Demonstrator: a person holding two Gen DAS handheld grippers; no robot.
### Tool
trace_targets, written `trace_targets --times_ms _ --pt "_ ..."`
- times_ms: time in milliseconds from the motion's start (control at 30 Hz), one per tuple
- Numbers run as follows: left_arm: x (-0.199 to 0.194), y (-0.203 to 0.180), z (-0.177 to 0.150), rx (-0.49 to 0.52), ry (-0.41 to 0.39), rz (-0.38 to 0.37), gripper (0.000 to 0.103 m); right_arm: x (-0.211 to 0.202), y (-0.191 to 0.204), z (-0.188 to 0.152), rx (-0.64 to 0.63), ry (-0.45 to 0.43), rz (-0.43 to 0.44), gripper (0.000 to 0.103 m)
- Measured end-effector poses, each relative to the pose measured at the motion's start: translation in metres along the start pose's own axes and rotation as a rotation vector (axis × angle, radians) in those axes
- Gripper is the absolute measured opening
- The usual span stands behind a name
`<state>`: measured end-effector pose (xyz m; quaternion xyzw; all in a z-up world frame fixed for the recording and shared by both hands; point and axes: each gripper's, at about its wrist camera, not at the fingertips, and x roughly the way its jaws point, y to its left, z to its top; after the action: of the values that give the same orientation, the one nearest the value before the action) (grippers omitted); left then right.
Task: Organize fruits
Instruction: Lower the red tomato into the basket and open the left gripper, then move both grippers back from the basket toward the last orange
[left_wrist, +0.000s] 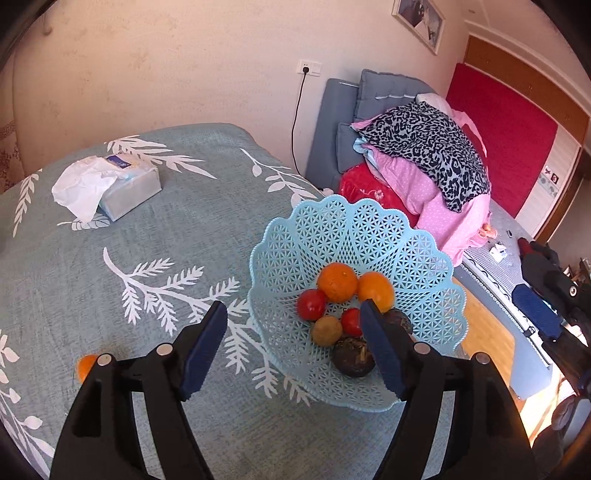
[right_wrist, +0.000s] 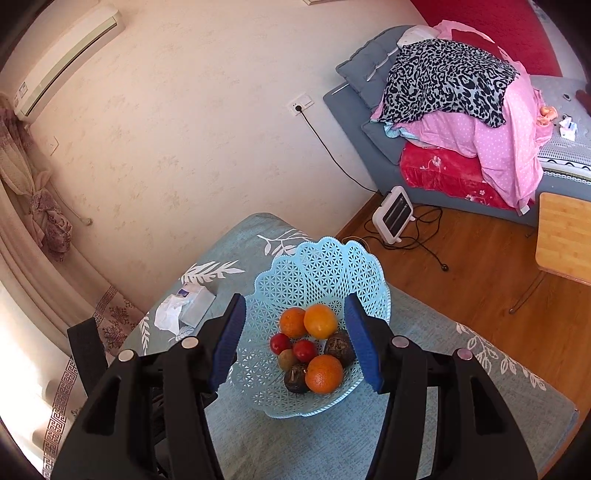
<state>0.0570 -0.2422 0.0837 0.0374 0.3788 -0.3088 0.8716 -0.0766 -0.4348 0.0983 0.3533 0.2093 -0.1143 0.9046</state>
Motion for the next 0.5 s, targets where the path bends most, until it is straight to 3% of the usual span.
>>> trace_targets --times_ms 433,500 --pt "-0.018 0.019 -0.016 0.061 -0.064 0.198 0.080 0.011 0.012 -0.013 -0.039 0.042 0.009 0.057" --pt "-0.022 0.020 -0.019 0.083 -0.078 0.228 0.081 0.014 0.015 -0.017 -0.051 0.053 0.009 0.062"
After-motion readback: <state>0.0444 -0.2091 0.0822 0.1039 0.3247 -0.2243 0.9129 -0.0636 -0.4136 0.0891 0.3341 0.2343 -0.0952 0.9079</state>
